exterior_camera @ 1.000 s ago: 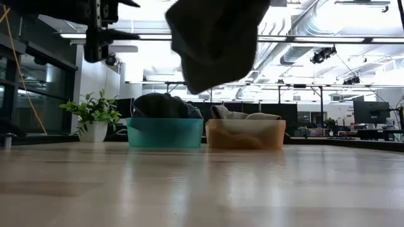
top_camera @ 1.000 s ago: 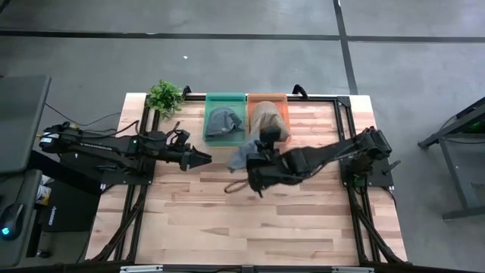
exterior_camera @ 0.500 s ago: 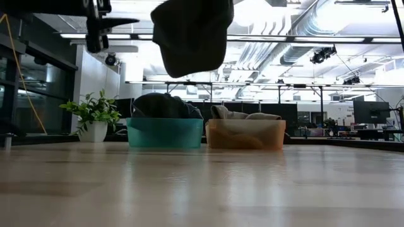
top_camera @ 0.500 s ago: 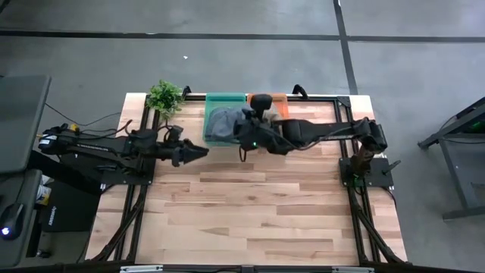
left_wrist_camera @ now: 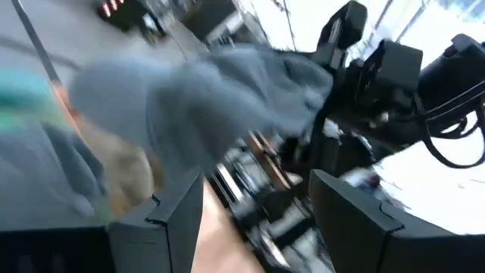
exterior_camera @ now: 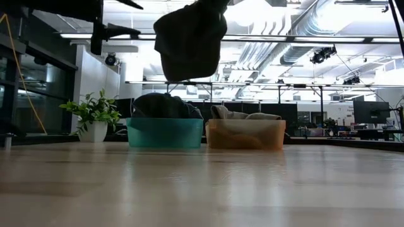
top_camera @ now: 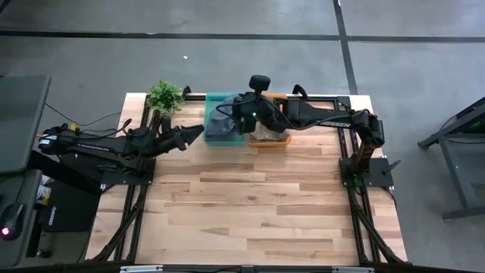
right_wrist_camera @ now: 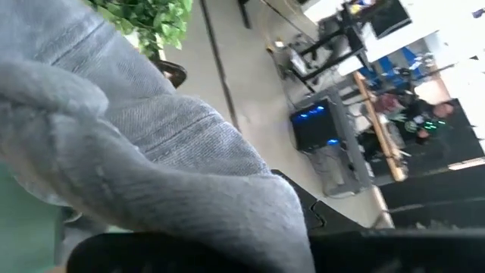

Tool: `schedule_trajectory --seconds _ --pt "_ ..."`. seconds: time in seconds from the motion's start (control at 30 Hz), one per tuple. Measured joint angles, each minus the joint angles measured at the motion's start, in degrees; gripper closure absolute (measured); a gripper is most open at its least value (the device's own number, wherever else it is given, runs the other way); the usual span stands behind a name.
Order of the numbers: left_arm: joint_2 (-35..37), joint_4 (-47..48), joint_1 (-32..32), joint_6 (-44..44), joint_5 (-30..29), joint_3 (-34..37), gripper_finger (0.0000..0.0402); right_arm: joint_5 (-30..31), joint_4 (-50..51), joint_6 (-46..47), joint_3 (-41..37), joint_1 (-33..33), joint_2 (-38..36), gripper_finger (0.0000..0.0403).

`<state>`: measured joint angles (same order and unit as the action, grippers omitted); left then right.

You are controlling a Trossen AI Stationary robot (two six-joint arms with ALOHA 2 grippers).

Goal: Pick & Place hat
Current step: Put the blue cap into the green bin

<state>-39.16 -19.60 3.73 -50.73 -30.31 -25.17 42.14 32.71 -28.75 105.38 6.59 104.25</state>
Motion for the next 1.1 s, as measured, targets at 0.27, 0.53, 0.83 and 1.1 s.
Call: schedule_trajectory --seconds 0.27,0.53,0.83,1.1 --pt "-3.8 7.6 0.0 22.9 -11.4 -6.5 0.0176 -7.1 -0.8 0.0 0.0 3.8 0.0 0.0403" --pt "-11.1 18.2 0.0 45.2 -16.7 -15.9 0.0159 -12.4 -1.7 -1.0 -0.1 6.3 0.0 0.0403" --pt "-21.2 21.5 0.0 53.7 -15.5 -26.4 0.0158 -15.6 -5.0 -2.8 -0.2 7.5 0.0 0.0403" --pt "-30.4 22.3 -2.0 62.6 -18.4 -34.0 0.0158 -16.6 -5.0 -3.5 -0.3 7.7 0.0 0.0403"
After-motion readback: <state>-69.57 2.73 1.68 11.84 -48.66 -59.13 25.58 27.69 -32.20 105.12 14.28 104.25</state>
